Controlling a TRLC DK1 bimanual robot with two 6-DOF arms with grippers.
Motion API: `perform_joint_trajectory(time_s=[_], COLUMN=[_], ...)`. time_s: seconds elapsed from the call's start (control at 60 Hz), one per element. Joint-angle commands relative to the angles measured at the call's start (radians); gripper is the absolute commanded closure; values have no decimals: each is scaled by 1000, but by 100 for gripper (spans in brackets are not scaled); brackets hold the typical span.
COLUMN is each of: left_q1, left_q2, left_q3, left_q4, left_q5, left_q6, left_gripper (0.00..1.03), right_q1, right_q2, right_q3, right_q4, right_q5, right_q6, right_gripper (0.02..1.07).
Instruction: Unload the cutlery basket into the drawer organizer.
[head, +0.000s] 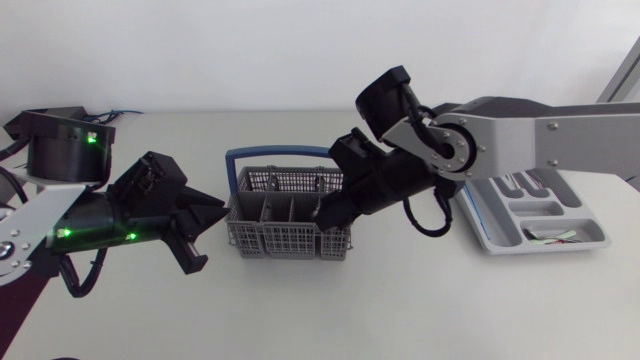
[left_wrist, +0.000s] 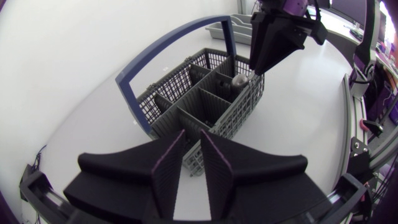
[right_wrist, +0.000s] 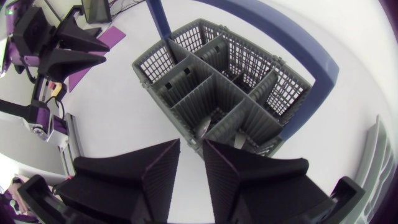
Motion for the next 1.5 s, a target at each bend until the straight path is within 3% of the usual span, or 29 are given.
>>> perform_joint_trajectory(time_s=[0.0,0.867,1.2,1.483], left_q1=[-8,-29,-31,-31], left_q2=[-19,-42,-48,-63], left_q3=[-15,-27,-33,-40], left_q4=[-11,-8,-6,-11], left_q5=[-3,-3,-3,-4], left_q6=[-14,-14,-13,-13], left_gripper=[81,81,81,81], right_q1=[-3,-33,-31,-30], right_q2=[34,149,172,155], right_q3=[29,104,115,153], right_q4=[-13,-13,-14,-48], right_q5=[-1,-66,-75,-92], right_q6=[35,75,79,79], right_gripper=[75,75,101,102])
